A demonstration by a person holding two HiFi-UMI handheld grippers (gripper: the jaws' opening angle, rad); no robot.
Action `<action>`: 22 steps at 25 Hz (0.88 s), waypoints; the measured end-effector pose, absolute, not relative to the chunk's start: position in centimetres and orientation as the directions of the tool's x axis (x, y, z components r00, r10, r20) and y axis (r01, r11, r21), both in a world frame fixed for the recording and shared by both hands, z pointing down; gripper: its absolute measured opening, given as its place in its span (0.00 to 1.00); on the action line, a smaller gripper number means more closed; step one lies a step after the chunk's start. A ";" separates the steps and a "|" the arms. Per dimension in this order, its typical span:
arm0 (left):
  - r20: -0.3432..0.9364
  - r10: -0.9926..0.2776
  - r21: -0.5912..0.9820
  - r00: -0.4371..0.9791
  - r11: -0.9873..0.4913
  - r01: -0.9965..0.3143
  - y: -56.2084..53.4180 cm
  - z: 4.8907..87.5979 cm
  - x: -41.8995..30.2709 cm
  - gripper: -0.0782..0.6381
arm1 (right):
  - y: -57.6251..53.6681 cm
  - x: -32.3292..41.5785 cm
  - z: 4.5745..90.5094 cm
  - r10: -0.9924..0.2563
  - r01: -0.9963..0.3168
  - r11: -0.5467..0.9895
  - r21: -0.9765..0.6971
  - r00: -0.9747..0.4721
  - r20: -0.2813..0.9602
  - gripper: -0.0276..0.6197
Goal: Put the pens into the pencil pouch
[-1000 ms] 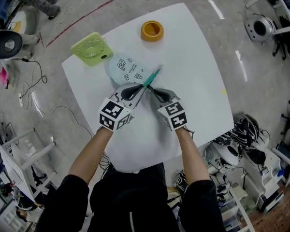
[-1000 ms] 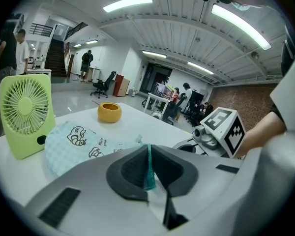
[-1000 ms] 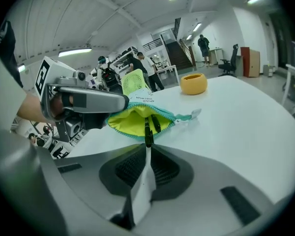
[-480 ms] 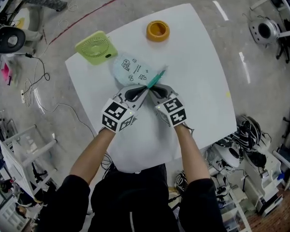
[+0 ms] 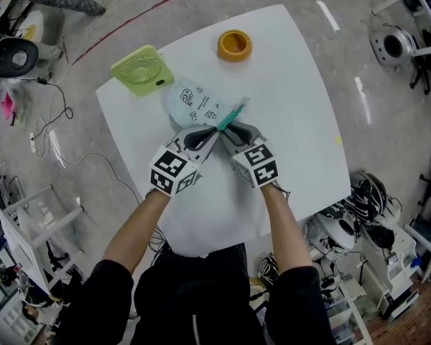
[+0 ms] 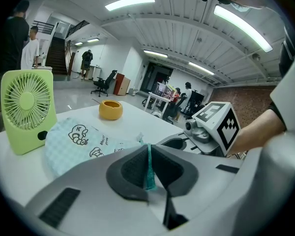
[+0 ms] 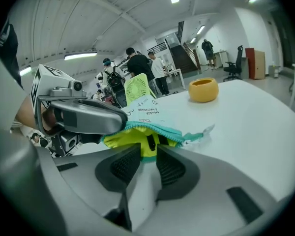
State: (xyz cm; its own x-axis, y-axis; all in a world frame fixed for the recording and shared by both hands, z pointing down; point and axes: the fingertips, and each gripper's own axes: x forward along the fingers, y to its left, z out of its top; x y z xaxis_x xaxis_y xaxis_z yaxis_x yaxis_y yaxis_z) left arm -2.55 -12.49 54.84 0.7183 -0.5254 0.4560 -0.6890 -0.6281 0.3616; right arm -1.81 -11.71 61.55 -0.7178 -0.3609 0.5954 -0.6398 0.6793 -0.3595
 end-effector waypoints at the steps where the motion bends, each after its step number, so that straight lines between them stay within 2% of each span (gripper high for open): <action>1: 0.457 -0.525 0.360 0.718 -0.628 -0.690 -12.5 54.9 -2.5 0.16 | -11.5 -1.4 61.3 -0.362 -0.643 0.680 -0.352 -0.712 0.601 0.22; 11: 0.507 -0.517 0.320 0.690 -0.630 -0.707 -12.1 56.8 -2.2 0.16 | -9.8 3.6 60.7 -0.434 -0.710 0.635 -0.303 -0.654 0.620 0.14; 22: 0.598 -0.498 0.258 0.629 -0.623 -0.738 -11.0 61.0 -2.0 0.16 | -7.7 6.0 60.0 -0.478 -0.752 0.593 -0.286 -0.615 0.627 0.06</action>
State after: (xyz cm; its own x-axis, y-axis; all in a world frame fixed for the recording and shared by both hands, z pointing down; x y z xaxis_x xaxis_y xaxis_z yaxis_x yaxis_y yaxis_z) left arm -2.05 -11.04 61.04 0.6288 -0.4975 0.5976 -0.7382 -0.6234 0.2577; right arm 5.95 -7.69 60.04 -0.6152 -0.4784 0.6266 -0.7525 0.5934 -0.2858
